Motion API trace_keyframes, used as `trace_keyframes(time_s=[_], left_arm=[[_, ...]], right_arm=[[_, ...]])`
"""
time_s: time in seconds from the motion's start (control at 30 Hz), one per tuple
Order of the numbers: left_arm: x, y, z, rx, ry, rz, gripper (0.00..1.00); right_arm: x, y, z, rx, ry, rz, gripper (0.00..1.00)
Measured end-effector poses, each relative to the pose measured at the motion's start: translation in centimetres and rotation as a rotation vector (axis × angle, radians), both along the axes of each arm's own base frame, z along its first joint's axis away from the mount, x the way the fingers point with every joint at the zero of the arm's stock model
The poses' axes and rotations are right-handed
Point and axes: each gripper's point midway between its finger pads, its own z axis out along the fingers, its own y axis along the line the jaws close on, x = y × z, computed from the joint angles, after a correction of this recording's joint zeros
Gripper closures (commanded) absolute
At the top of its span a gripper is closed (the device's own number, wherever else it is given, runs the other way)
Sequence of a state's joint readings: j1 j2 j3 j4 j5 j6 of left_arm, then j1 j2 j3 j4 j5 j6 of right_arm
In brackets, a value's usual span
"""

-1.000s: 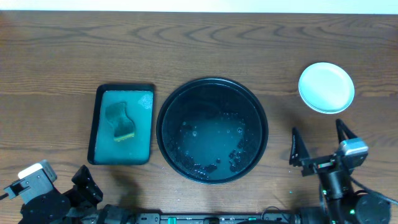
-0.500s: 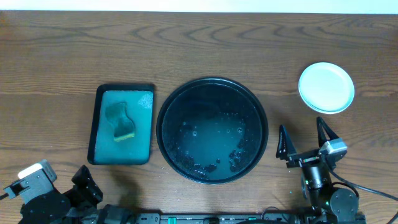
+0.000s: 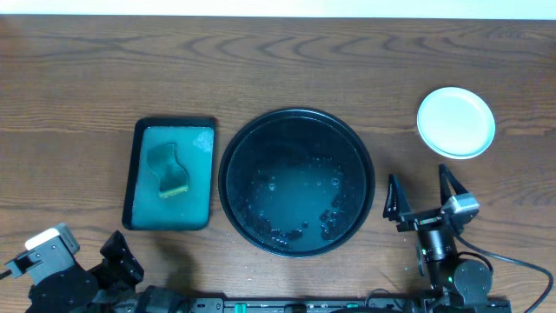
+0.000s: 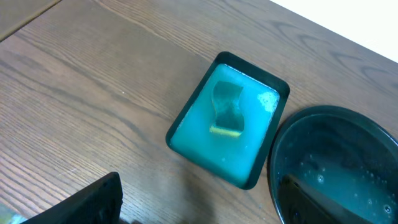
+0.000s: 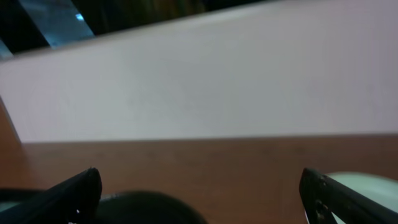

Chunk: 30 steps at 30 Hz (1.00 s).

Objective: Clean dirty plates on tray and stack at the side

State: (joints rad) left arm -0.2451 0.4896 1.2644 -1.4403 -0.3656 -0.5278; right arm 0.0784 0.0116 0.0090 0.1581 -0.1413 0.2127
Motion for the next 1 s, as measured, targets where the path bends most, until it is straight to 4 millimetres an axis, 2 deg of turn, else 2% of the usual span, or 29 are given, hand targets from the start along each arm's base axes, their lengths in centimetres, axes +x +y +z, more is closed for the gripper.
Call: trace_keyframes(time_s=[0.17,0.3,1.0], left_arm=[[0.0,0.0,0.0,0.0,0.0,0.0,0.2],[0.0,0.0,0.0,0.001,0.0,0.0,0.2],[0.0,0.0,0.0,0.0,0.0,0.0,0.2]], right_arm=[[0.3,0.0,-3.8,-0.008,0.154,-0.004,0.01],[0.3,-0.1,-5.4,-0.01,0.221,-0.007,0.01],[0.3,-0.2,-5.4,-0.01,0.221,-0.011,0.01]])
